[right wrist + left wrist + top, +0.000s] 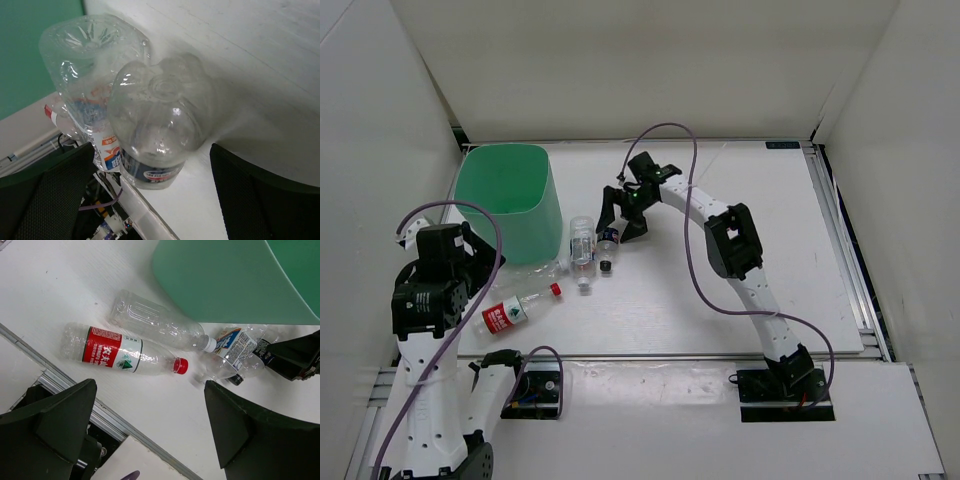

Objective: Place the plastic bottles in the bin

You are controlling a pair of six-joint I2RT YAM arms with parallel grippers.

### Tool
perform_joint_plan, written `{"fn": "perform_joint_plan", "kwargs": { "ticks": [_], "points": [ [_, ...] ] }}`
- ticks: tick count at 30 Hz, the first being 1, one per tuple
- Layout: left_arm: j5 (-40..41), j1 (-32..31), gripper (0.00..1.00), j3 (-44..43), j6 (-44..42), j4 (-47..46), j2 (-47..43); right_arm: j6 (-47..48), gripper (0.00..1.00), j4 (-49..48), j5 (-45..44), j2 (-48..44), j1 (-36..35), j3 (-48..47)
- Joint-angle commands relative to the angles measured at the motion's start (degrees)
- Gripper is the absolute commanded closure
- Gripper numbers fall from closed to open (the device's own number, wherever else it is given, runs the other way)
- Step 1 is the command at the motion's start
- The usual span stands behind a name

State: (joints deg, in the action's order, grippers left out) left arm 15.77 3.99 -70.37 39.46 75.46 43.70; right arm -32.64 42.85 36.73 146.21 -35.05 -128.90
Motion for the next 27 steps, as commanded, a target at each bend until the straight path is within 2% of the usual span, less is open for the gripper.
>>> {"fn": "perform_joint_plan", "kwargs": {
  "ticks": [1, 3, 6, 9, 16, 17, 22, 24, 26, 27],
  "points": [
    [1.02, -0.12, 0.0, -1.78, 0.53, 0.74, 0.33, -1.98, 0.05, -2.16, 2.48, 0.83, 0.16, -1.97],
    [1.02, -0.12, 0.0, -1.79, 0.53, 0.74, 0.86, -1.99, 0.16, -2.16, 1.86, -0.3, 0.16, -0.31],
    [1.54, -0.12, 0.0, -1.79, 1.14, 0.74, 1.38, -1.99, 0.22, -2.16, 1.33, -2.07, 1.47, 2.85],
    [2.25, -0.12, 0.0, -1.79, 2.54, 0.74, 1.91, -3.03, 0.36, -2.16, 1.85, -3.38, 2.09, 2.87],
    [1.73, -0.12, 0.0, 1.54, 2.55, -2.77, 1.91, -3.04, 0.53, -1.02, 3.7, -7.16, 4.54, 0.41],
    [1.72, -0.12, 0.0, 2.07, 2.55, -2.78, 1.91, -3.65, 0.59, -1.01, 4.31, -8.13, 4.55, 0.41],
    [1.19, -0.12, 0.0, 0.77, 2.03, -4.79, 4.8, -6.99, 0.62, -3.2, 5.02, -16.55, 5.69, -3.19],
    [1.19, -0.12, 0.0, 0.15, 1.41, -4.8, 5.6, -9.7, 0.61, -7.24, 5.02, -18.06, 5.69, -6.26],
    [1.19, -0.12, 0.0, -0.47, 0.88, -4.8, 6.13, -12.17, 0.61, -9.44, 1.42, -18.77, 5.08, -11.8],
    [0.58, -0.12, 0.0, -0.47, 0.36, -4.8, 6.13, -13.57, 0.61, -13.98, 0.54, -18.77, 5.08, -12.77]
  ]
}}
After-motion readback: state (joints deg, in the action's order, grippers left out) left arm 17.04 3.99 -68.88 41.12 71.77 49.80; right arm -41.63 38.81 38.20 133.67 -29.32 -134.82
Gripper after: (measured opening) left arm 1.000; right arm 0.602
